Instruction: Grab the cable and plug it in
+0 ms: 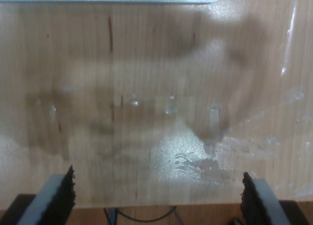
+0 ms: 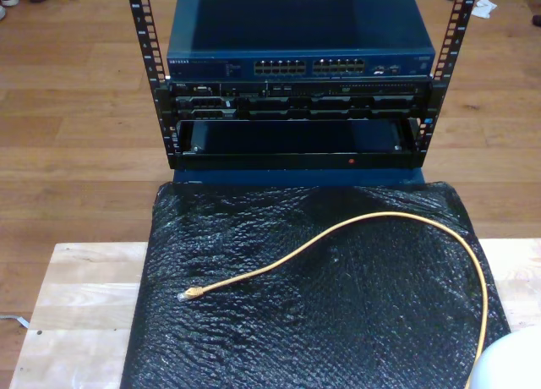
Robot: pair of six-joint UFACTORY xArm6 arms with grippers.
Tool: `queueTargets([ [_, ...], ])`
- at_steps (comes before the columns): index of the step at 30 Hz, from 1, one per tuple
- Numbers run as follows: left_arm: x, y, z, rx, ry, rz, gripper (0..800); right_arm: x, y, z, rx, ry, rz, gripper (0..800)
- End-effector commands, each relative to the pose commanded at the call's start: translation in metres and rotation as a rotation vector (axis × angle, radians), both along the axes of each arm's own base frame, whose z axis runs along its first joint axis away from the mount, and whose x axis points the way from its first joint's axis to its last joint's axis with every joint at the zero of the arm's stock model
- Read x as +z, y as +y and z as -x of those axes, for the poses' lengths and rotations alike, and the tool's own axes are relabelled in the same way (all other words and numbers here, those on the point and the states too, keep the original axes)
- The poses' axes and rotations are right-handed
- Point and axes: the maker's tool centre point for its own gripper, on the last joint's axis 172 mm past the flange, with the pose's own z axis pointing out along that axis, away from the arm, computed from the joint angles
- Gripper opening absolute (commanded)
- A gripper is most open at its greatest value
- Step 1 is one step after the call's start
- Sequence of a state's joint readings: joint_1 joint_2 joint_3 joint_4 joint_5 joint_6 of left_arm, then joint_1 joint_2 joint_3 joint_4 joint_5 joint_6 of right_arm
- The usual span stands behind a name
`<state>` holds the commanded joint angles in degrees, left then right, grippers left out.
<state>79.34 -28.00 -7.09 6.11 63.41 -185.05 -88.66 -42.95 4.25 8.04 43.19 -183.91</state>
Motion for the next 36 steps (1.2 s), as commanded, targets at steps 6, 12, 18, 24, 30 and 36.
queueTargets([
  [6,0.0,0.0,0.0,0.0,0.0,0.001,799,0.0,0.0,0.0,0.0,0.0,0.0,800],
  [12,0.0,0.0,0.0,-0.001,0.001,0.001,799,0.0,0.0,0.0,0.0,0.0,0.0,800],
  [18,0.0,0.0,0.0,-0.001,0.001,0.001,799,0.0,0.0,0.0,0.002,0.0,0.0,800],
  [24,0.0,0.0,0.0,0.0,0.0,0.0,799,0.002,-0.001,0.0,0.002,0.001,0.001,799],
  [30,0.0,0.0,0.0,0.0,0.0,0.001,799,0.006,-0.001,-0.001,0.005,-0.001,-0.001,798],
  [36,0.0,-0.001,0.0,-0.005,-0.002,0.003,799,0.011,-0.003,-0.002,0.009,-0.004,-0.009,798],
])
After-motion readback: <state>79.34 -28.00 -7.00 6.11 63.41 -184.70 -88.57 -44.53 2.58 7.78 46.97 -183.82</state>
